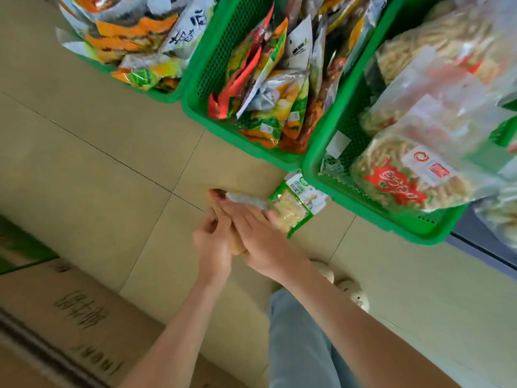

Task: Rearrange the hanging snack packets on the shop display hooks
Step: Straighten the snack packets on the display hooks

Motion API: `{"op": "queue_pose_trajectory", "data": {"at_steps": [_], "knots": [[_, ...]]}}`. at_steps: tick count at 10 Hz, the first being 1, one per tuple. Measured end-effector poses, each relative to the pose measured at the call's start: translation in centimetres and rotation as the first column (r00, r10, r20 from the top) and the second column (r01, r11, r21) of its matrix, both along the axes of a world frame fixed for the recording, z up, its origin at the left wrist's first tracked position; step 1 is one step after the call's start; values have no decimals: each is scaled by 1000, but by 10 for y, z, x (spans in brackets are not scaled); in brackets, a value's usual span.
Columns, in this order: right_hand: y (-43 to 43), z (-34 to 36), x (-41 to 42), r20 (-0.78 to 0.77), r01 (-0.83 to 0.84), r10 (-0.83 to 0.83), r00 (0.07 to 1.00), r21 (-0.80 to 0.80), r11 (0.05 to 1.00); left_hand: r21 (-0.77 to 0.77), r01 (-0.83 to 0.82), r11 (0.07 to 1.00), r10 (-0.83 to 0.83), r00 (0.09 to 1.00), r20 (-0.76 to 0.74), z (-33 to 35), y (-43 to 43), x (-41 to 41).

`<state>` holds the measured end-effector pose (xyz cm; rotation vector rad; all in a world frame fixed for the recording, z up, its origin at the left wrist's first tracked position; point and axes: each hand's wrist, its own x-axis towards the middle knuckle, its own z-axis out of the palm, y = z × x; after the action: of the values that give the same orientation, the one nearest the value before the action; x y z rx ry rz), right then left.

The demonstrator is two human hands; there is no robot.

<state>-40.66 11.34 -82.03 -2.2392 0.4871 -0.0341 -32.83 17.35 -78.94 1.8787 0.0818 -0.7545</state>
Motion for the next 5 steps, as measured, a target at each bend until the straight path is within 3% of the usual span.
{"op": "queue_pose_trajectory", "data": {"at_steps": [1,2,3,4,5], "knots": [[-6,-12,0,-84,132,-117,990,202,970,29,71,997,-72,997,31,-14,-20,5],[-20,-43,-11,-255,320,-239,937,356,878,199,246,949,-241,969,-50,-50,-43,3],[-44,-85,-26,-490,477,-288,823,321,818,248,329,911,-248,919,-307,-94,-66,-4],[-61,-135,-40,-532,600,-376,759,347,721,161,326,932,-192,816,-545,-127,-89,-19],[-73,-174,-47,-576,645,-405,710,300,703,135,380,915,-232,770,-594,-150,-100,-35]]}}
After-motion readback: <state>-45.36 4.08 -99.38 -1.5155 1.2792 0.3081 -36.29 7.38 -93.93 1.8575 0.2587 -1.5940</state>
